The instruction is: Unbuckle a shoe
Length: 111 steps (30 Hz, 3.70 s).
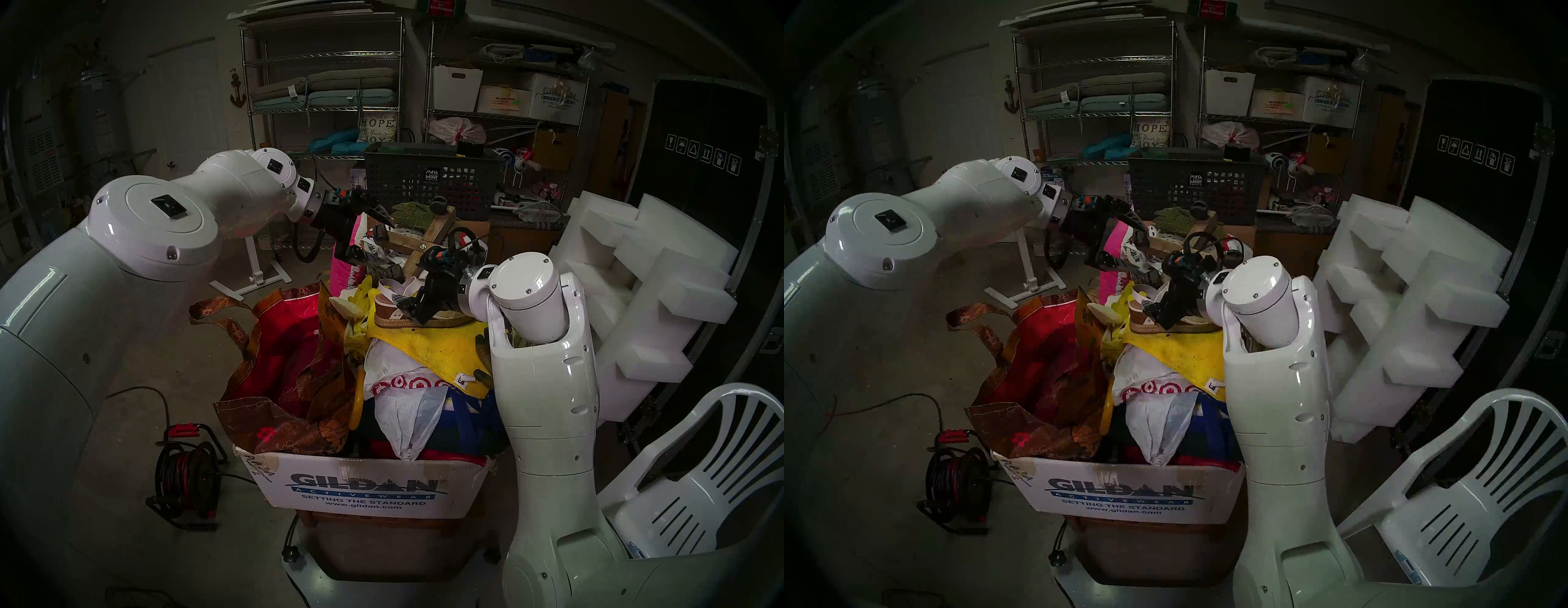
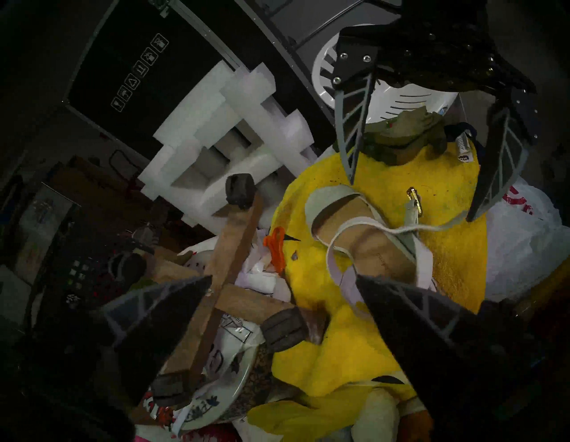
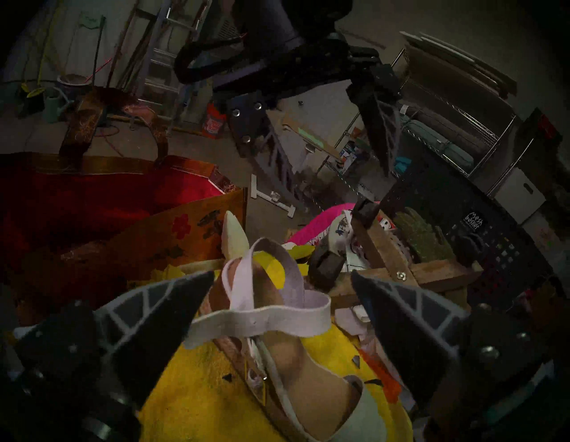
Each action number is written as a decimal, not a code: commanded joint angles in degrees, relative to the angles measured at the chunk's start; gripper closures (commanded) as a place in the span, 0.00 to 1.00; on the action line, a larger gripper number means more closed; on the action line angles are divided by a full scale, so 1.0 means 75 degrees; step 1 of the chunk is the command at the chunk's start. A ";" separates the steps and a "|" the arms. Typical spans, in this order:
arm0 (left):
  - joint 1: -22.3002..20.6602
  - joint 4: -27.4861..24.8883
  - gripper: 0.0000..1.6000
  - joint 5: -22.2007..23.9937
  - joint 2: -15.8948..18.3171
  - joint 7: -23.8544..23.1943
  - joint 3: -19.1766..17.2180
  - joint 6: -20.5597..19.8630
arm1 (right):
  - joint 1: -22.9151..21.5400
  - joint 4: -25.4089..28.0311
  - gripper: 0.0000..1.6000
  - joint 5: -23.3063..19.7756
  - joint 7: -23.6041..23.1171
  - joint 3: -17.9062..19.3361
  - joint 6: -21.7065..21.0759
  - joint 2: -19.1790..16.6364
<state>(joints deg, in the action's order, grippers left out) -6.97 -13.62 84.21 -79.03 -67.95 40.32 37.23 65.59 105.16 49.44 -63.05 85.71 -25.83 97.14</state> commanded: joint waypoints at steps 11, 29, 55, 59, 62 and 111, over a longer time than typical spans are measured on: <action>-0.1494 0.0322 0.00 0.0250 0.0914 -0.0552 -0.0457 -0.0119 | -0.1492 0.0683 0.00 0.0394 -0.0290 -0.0412 -0.0921 0.0566; -0.2437 0.0236 0.00 0.0635 0.1994 -0.0966 -0.1035 -0.0444 | -0.1739 0.0537 0.00 0.0923 -0.0382 0.0245 -0.2533 0.0570; -0.2600 -0.1617 0.00 0.0922 0.3393 -0.1935 -0.1294 -0.1343 | -0.1908 0.0963 0.00 0.0999 0.1332 0.0167 -0.3889 0.0799; -0.2654 -0.1971 0.00 0.0956 0.3578 -0.2112 -0.1330 -0.1388 | -0.1785 0.0990 0.00 0.0970 0.1401 0.0167 -0.3889 0.0828; -0.2705 -0.2306 0.00 0.0976 0.3735 -0.2154 -0.1355 -0.1404 | -0.1698 0.1004 0.00 0.0940 0.1410 0.0178 -0.3889 0.0861; -0.2684 -0.6380 0.00 0.0671 0.5797 -0.1951 -0.0815 -0.1660 | 0.0393 0.2219 0.00 0.0504 0.1261 0.0326 -0.3889 0.0458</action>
<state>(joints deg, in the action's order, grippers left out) -26.41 -59.71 89.71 -37.75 -80.50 33.78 24.85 67.02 118.44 54.18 -49.69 89.25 -55.14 101.89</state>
